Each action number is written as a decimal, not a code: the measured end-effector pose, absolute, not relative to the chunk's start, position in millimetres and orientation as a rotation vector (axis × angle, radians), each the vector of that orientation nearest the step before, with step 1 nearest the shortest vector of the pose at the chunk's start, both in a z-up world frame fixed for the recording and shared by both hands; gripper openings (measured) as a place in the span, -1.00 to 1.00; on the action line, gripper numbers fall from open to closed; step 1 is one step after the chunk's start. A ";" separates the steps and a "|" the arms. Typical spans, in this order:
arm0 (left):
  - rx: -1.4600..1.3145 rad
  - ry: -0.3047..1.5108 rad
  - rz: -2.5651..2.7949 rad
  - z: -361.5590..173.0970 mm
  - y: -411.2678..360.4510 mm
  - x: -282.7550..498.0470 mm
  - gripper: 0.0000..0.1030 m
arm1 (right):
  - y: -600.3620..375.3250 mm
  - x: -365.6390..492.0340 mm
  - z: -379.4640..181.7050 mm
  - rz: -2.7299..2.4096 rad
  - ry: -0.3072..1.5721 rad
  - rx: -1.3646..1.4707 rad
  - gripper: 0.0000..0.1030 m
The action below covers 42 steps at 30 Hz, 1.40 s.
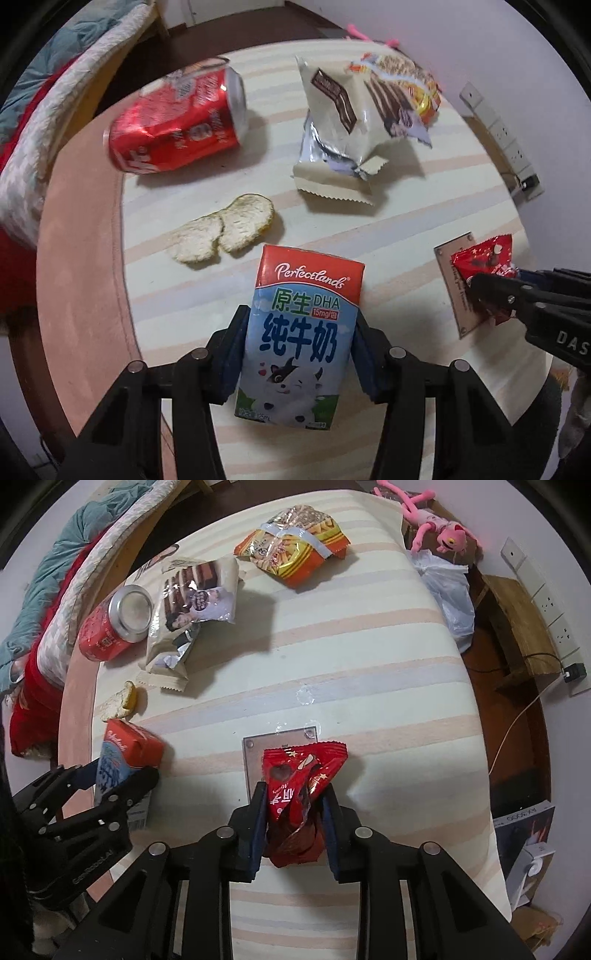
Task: Collect trash
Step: 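Grasp the milk carton with the left tool while the right tool grasps the red candy wrapper, then carry the carton and wrapper over the bin and release both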
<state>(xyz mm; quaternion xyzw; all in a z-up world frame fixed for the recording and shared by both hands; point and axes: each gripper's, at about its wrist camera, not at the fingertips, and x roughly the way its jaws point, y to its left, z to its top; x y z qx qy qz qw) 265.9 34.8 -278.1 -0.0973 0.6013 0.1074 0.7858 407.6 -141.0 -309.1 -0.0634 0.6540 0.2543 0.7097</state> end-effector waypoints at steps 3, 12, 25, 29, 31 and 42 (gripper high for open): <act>-0.218 1.235 0.298 -258.1 37.3 245.8 -0.07 | -141.3 397.7 -299.7 0.580 1.434 -0.121 -0.50; -0.305 1.032 0.455 -184.0 76.5 168.9 -0.07 | -111.1 342.0 -247.0 0.729 1.363 -0.071 -0.51; -0.521 0.880 0.674 -134.8 227.7 12.2 -0.07 | 68.2 201.3 -197.1 1.131 1.371 -0.150 -0.51; -0.728 0.898 0.708 -169.1 297.4 -43.1 -0.07 | 145.5 159.3 -218.9 1.211 1.429 -0.229 -0.51; -0.839 0.914 0.730 -197.3 336.0 -71.6 -0.07 | 187.9 139.2 -237.4 1.228 1.455 -0.291 -0.51; -1.168 1.019 0.724 -320.7 439.4 -125.4 0.31 | 341.9 95.9 -344.7 1.184 1.592 -0.580 -0.49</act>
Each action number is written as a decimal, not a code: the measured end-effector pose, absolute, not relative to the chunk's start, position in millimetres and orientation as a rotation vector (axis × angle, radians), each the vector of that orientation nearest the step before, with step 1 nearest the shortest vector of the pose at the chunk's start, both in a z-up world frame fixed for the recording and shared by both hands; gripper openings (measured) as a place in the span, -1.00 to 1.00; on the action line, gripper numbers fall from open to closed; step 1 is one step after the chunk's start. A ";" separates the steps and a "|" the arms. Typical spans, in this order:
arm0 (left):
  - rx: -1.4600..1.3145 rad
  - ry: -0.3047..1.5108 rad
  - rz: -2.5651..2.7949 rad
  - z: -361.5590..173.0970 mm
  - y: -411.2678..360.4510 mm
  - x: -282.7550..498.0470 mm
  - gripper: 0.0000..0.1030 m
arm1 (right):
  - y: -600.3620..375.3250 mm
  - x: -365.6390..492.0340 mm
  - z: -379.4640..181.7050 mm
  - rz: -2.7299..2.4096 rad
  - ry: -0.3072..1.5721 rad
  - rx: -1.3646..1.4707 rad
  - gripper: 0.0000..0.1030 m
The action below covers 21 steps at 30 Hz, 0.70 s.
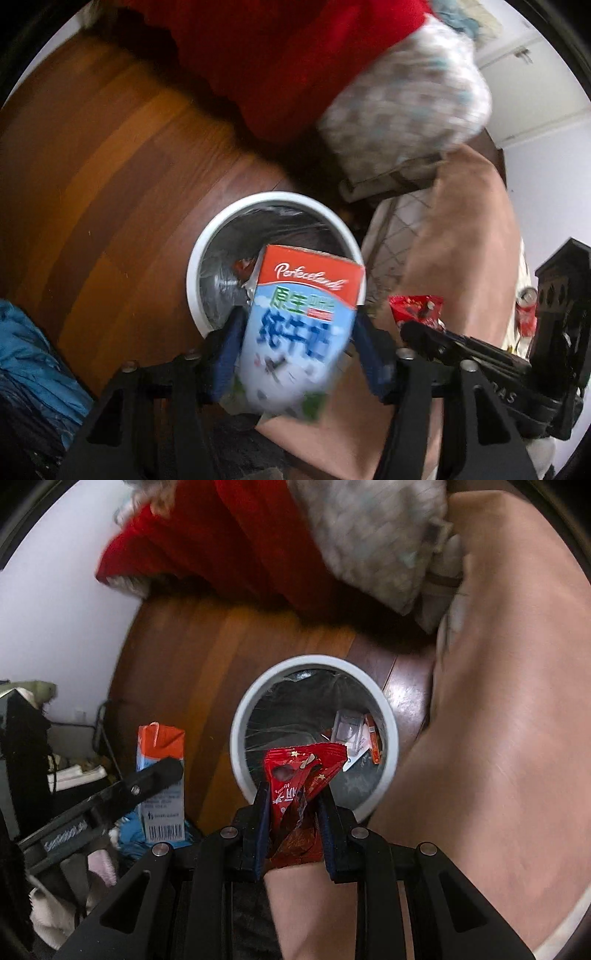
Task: Collect trash
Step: 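Carry the carton and wrapper over the bin and release both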
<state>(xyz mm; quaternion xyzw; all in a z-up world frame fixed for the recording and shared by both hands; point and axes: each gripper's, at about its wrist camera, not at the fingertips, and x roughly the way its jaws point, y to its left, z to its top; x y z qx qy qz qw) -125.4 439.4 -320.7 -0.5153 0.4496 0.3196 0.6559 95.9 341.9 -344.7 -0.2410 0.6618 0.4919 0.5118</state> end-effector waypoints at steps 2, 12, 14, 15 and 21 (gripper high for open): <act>-1.195 1.022 0.736 -331.1 444.8 -128.2 0.87 | 355.9 97.9 -361.9 1.163 1.625 -0.613 -0.37; -1.119 1.045 0.950 -340.3 450.3 -163.0 0.89 | 367.9 93.5 -392.4 1.146 1.653 -0.719 0.53; -1.068 1.061 0.996 -337.9 447.1 -161.9 0.89 | 367.7 89.8 -389.3 1.152 1.632 -0.742 0.64; -1.044 1.066 1.011 -334.9 444.5 -161.2 0.89 | 367.9 87.2 -386.6 1.158 1.620 -0.752 0.67; -0.899 1.099 1.086 -315.4 429.3 -156.6 0.89 | 368.6 68.7 -366.7 1.101 1.433 -0.914 1.00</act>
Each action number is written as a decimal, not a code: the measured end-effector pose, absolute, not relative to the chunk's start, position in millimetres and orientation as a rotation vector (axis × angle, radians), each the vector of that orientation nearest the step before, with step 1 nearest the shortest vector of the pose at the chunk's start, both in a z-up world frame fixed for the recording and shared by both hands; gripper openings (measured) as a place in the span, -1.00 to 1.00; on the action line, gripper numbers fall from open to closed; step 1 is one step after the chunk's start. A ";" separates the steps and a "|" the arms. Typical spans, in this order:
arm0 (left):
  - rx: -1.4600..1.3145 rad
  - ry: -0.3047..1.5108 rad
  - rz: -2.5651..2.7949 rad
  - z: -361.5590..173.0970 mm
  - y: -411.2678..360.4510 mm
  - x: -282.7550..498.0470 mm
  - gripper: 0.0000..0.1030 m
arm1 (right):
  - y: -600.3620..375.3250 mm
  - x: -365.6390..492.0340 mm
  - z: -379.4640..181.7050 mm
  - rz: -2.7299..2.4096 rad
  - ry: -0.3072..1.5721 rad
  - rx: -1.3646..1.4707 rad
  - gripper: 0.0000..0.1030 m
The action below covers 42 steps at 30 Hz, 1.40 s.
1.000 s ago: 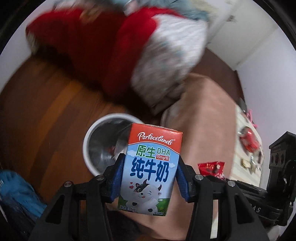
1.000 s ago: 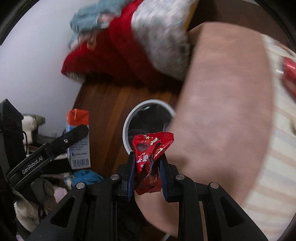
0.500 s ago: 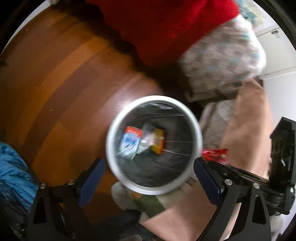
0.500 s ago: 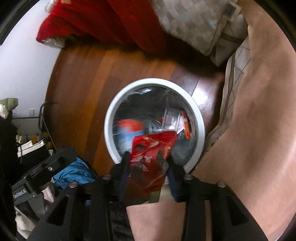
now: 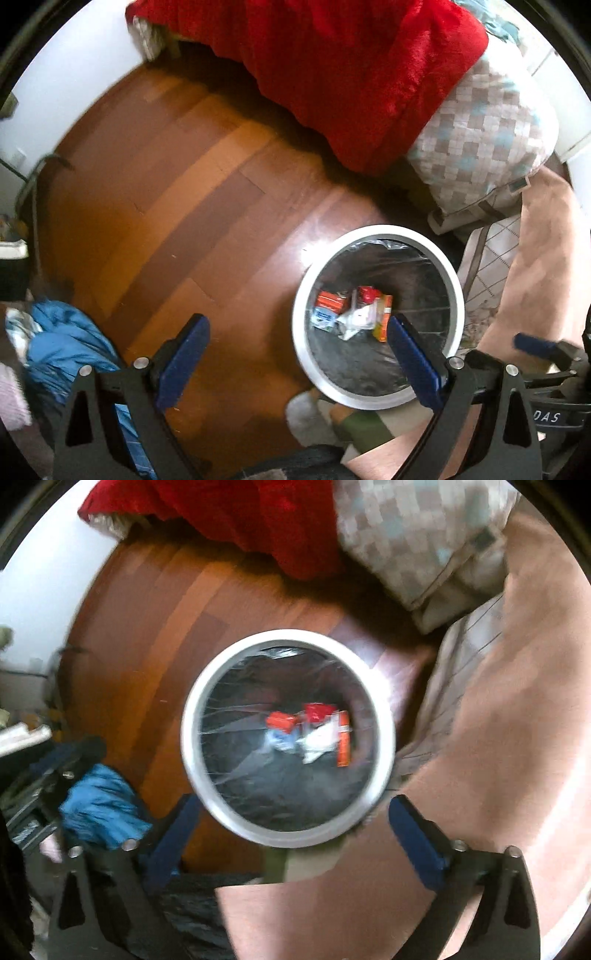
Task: Collect trash
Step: 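Carry the carton and wrapper over the bin and release both, then move both tools back toward the table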
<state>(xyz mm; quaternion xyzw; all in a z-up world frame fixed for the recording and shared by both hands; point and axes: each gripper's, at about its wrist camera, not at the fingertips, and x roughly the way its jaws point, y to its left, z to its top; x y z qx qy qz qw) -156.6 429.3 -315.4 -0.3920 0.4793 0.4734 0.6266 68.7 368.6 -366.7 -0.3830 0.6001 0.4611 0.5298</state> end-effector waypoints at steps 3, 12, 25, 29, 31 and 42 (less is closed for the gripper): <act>-0.840 1.110 1.102 -305.2 420.8 -154.8 0.89 | 362.2 70.6 -359.0 1.070 1.390 -0.933 1.00; -0.782 1.092 1.090 -278.9 398.1 -150.4 0.89 | 333.4 81.5 -328.8 1.055 1.369 -0.858 1.00; -0.675 0.987 1.090 -203.6 354.6 -151.6 0.89 | 281.7 86.6 -245.4 1.112 1.280 -0.662 1.00; -0.613 0.956 1.114 -175.4 335.1 -149.8 0.89 | 252.5 92.9 -212.6 1.142 1.263 -0.541 1.00; -0.575 0.943 1.131 -162.1 324.5 -145.9 0.89 | 236.6 99.0 -199.4 1.153 1.262 -0.484 1.00; -0.529 0.959 0.966 -168.3 265.8 -30.0 0.89 | 112.8 227.9 -170.5 0.923 1.249 -0.284 1.00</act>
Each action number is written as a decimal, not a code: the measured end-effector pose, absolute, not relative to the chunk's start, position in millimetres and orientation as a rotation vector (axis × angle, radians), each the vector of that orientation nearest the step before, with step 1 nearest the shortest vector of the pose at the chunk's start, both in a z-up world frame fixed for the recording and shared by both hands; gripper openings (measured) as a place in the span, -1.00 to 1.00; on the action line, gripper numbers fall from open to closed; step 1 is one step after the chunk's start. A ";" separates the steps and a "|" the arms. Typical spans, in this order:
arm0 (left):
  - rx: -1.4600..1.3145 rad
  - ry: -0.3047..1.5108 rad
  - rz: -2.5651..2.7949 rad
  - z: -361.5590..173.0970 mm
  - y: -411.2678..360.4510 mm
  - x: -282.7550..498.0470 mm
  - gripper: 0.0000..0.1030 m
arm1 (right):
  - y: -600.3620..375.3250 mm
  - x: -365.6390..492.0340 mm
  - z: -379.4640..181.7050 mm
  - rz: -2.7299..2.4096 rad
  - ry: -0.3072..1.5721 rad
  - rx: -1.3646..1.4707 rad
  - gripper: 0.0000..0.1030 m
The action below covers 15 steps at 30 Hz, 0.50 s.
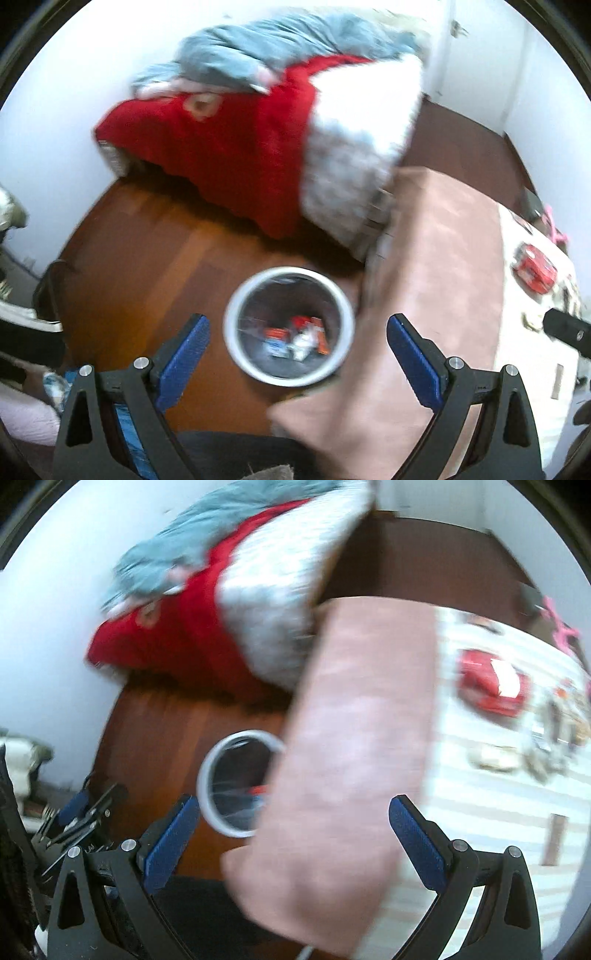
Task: Collect trash
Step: 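Move both tools back toward the table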
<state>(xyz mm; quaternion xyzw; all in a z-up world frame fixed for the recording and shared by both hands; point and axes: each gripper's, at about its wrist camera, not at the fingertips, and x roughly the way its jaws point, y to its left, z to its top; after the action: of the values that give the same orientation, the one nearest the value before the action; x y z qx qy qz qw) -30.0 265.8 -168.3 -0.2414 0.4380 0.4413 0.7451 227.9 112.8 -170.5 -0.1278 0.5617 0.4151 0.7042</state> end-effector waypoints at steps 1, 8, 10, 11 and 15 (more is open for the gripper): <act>-0.528 0.971 0.945 -174.3 260.8 -14.2 0.89 | 101.1 244.3 -174.2 0.886 1.255 -0.277 1.00; -0.494 1.052 0.764 -213.2 217.2 128.2 0.89 | 12.3 391.5 -215.6 0.567 1.282 -0.228 1.00; -0.442 1.057 0.709 -213.2 203.5 165.9 0.89 | 2.9 422.4 -227.3 0.530 1.296 -0.227 1.00; -0.406 1.060 0.676 -211.9 196.8 184.6 0.89 | 0.8 437.2 -234.7 0.524 1.305 -0.235 1.00; -0.183 1.060 0.544 -204.9 176.2 249.7 0.89 | 5.2 475.9 -262.9 0.534 1.347 -0.261 0.92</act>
<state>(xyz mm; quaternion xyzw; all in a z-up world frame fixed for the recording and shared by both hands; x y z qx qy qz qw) 249.7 176.2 -204.9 -0.0859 0.4987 0.2559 0.8237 475.9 5.2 -262.9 -0.1189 0.6144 0.2436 0.7410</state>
